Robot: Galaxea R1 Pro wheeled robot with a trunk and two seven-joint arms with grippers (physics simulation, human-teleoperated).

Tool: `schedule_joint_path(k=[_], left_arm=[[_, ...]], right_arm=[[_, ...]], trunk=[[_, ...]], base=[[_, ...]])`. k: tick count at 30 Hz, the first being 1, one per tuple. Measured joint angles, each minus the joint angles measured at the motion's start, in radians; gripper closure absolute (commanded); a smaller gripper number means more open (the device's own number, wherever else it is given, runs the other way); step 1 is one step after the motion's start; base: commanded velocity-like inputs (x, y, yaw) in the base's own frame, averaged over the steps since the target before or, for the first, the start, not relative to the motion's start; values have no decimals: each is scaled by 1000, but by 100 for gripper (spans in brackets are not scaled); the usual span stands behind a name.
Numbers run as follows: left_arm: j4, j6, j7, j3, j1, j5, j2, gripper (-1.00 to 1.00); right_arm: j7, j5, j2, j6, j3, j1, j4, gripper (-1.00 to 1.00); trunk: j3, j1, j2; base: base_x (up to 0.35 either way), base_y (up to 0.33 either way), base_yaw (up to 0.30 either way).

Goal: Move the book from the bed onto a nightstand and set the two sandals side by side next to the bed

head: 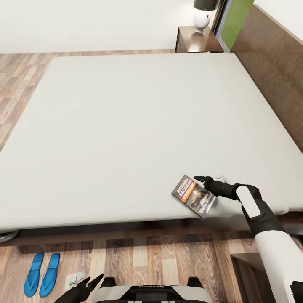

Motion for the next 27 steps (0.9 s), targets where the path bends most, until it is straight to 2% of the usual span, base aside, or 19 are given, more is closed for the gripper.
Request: schedule_joint_path(k=[5, 18, 27], left_arm=[[0, 0, 0, 0, 0, 1, 0, -100], [0, 0, 0, 0, 0, 1, 0, -100], [0, 0, 0, 0, 0, 1, 0, -100]], right_arm=[[0, 1, 0, 0, 0, 0, 0, -100], [0, 1, 0, 0, 0, 0, 0, -100], [0, 2, 0, 0, 0, 0, 0, -100]], trunk=[[0, 0, 0], [0, 0, 0], [0, 0, 0]], base=[[-114, 0, 0], [-8, 0, 0], [-100, 0, 0]])
